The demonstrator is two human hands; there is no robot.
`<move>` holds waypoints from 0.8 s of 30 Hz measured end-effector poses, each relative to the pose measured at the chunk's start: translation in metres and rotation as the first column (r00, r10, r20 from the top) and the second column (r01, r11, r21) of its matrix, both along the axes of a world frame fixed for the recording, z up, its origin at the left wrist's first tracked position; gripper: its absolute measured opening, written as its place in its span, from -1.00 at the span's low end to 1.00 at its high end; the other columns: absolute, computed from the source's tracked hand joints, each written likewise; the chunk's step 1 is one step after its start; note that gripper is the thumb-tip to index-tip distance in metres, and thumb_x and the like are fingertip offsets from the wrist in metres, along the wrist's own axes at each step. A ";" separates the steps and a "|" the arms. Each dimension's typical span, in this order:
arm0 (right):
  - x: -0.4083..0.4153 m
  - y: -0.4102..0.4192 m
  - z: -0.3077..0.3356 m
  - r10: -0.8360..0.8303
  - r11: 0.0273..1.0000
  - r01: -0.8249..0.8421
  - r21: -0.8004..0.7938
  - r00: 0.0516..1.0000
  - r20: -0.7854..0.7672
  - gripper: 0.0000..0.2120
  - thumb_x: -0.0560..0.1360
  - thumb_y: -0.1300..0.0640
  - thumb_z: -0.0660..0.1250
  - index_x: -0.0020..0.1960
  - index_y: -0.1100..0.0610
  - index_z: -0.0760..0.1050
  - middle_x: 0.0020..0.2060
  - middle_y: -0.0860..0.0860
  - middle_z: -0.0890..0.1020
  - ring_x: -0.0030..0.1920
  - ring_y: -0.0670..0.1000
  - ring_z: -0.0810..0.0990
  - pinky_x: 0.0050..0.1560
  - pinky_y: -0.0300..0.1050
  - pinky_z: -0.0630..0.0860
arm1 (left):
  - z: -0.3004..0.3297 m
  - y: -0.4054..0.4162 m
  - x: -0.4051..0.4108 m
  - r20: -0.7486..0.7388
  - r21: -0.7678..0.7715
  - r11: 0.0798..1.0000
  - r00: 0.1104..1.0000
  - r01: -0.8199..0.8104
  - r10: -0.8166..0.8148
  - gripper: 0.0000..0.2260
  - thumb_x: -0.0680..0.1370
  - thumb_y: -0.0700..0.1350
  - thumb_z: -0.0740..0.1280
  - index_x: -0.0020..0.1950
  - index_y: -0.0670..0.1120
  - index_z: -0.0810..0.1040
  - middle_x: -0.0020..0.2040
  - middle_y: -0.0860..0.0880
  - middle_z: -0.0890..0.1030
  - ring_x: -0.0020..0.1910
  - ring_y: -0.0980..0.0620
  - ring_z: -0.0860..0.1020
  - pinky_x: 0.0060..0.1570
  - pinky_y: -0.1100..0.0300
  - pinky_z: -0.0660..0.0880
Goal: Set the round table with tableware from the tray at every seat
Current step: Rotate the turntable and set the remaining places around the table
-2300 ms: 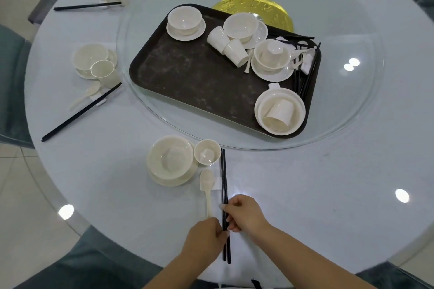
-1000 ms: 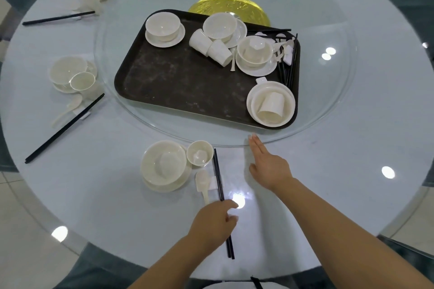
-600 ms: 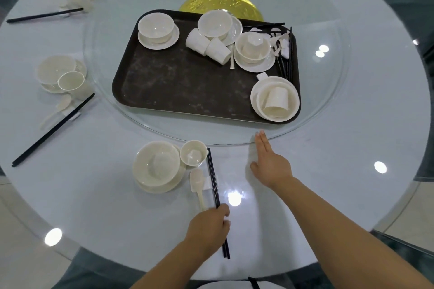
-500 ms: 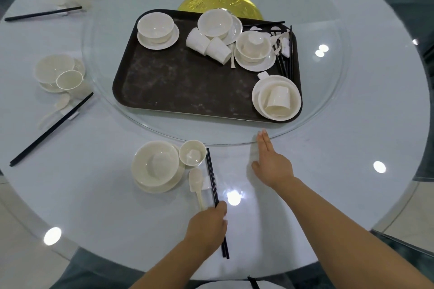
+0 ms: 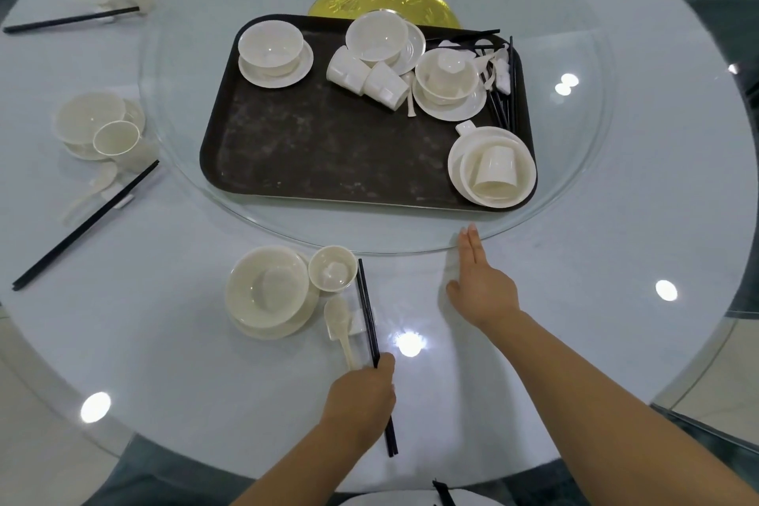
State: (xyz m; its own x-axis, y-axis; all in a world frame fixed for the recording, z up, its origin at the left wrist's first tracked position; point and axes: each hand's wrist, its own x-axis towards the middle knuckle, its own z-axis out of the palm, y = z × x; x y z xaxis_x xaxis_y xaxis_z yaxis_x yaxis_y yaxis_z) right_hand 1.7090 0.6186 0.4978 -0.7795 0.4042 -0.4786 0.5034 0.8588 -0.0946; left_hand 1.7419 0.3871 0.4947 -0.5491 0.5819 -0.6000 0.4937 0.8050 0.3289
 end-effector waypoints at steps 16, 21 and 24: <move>-0.001 0.033 0.011 0.014 0.997 -0.020 0.075 0.997 0.082 -0.25 0.60 0.00 0.12 0.58 0.08 -0.29 0.55 -0.10 -0.32 -0.40 0.04 0.45 -0.44 -0.18 0.30 | 0.028 0.002 -0.007 0.029 0.247 0.946 0.978 -0.207 0.206 -0.77 0.64 0.00 0.10 0.29 0.06 0.29 -0.30 0.02 0.55 -0.29 0.01 0.58 -0.18 0.07 0.57; -0.005 0.033 0.022 -0.032 0.998 0.030 0.047 0.998 0.049 -0.29 0.59 0.04 0.13 0.60 0.10 -0.19 0.58 -0.09 -0.21 -0.20 0.08 0.52 -0.31 -0.14 0.39 | 0.038 -0.002 -0.007 0.040 0.338 0.911 0.971 -0.237 0.238 -0.73 0.63 0.04 0.13 0.34 0.12 0.31 -0.39 0.06 0.43 -0.35 0.03 0.50 -0.17 0.09 0.55; -0.002 0.016 0.024 -0.018 1.000 0.018 -0.004 1.000 -0.002 -0.31 0.58 0.05 0.14 0.60 0.09 -0.14 0.58 -0.10 -0.16 -0.21 0.07 0.51 -0.27 -0.14 0.40 | 0.043 -0.003 -0.007 0.030 0.383 0.893 0.970 -0.236 0.243 -0.70 0.63 0.04 0.15 0.37 0.13 0.33 -0.42 0.07 0.41 -0.38 0.08 0.44 -0.21 0.15 0.50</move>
